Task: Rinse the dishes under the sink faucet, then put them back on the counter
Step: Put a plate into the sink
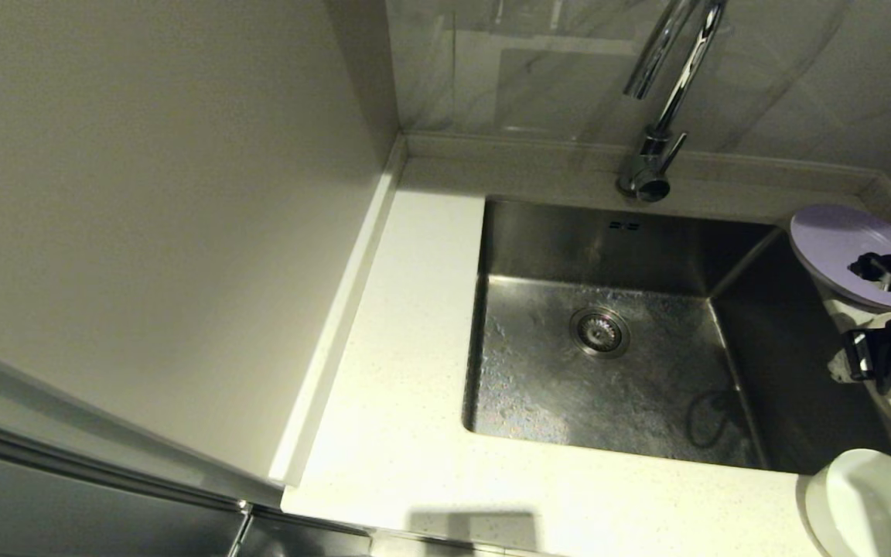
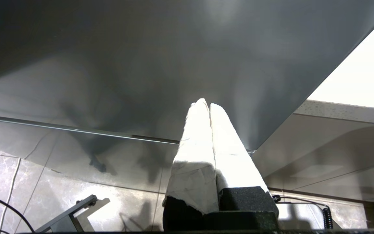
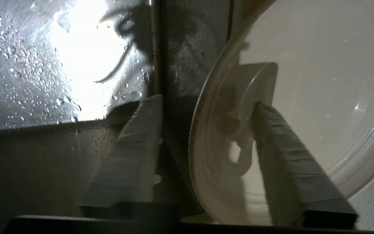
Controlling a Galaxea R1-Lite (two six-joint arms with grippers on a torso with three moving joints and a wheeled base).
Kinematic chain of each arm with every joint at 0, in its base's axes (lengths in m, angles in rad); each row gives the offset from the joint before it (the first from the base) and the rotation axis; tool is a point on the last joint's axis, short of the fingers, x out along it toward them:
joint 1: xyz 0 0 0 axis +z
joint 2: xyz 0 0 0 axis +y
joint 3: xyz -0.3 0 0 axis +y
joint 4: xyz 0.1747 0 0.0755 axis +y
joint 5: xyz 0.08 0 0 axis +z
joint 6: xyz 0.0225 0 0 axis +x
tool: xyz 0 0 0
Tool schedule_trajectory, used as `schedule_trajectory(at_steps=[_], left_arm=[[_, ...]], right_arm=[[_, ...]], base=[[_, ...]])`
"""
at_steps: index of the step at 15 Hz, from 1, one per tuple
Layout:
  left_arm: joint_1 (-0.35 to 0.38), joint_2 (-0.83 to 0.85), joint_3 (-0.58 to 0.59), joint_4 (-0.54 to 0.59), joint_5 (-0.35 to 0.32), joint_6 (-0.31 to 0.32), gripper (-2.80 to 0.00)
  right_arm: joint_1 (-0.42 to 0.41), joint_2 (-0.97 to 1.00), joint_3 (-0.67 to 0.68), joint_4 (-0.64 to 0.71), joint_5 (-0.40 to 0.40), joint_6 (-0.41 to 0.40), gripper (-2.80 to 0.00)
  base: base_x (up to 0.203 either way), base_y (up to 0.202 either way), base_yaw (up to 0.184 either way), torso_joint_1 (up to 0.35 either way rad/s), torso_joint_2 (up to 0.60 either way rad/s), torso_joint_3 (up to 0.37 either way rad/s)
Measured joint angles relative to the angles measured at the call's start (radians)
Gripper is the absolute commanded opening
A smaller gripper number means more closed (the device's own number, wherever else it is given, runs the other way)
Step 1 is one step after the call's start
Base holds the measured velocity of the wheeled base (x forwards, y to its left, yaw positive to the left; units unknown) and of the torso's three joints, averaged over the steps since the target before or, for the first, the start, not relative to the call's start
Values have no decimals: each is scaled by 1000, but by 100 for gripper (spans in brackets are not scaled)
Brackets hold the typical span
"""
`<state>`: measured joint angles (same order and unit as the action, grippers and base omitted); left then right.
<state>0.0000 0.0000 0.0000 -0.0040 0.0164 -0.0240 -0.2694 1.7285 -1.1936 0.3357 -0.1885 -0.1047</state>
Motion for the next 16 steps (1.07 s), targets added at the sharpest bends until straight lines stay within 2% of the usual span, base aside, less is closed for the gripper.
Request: schedule_trajectory(at_steps=[11,16], left_arm=[[0,0,0,0,0,0,-280],[0,0,0,0,0,0,-280]], right_arm=[[-1,-103,24,3,11,-2,-280],[1,-215,53,4,13,-36,-280]], base=[[0,0,0,0,0,0],[0,0,0,0,0,0]])
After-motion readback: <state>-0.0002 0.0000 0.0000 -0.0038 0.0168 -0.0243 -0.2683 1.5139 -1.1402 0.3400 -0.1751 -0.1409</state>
